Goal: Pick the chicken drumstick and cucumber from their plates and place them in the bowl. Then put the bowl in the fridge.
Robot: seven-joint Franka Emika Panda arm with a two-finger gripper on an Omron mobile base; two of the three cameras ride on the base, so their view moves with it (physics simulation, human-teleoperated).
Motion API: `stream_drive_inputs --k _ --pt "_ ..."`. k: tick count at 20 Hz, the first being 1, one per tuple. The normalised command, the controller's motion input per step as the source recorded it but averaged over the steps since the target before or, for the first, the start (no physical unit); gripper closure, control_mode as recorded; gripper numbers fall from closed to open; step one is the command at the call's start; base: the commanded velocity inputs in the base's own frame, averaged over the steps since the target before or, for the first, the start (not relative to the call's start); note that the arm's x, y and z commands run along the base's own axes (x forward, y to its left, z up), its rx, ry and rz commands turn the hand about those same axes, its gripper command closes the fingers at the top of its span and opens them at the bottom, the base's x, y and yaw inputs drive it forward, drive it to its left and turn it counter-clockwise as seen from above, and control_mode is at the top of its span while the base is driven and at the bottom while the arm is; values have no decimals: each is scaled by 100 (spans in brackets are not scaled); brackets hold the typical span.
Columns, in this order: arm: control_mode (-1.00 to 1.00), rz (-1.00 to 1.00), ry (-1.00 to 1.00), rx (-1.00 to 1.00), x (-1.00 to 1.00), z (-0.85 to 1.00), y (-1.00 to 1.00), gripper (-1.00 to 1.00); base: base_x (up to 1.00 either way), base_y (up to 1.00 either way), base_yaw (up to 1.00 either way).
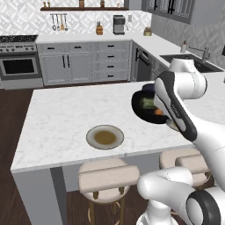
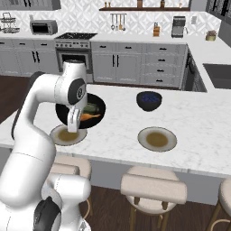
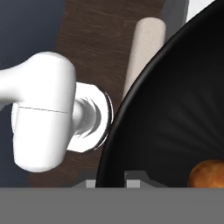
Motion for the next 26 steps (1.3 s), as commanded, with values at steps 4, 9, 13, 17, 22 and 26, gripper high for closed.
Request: stream_drive_inputs --k 4,9,13,17,22,26 --pt "-100 -23 0 0 -30 0 18 100 0 0 0" --pt "-100 -6 0 0 -15 0 -3 100 0 0 0" --pt "-100 0 0 -1 -19 0 -8 100 0 0 0" --pt "-100 0 0 -9 -7 0 0 100 0 0 0" --pt "-100 0 5 -5 -6 7 -2 100 0 0 0" --pt "-100 0 2 4 0 16 -11 100 0 0 0"
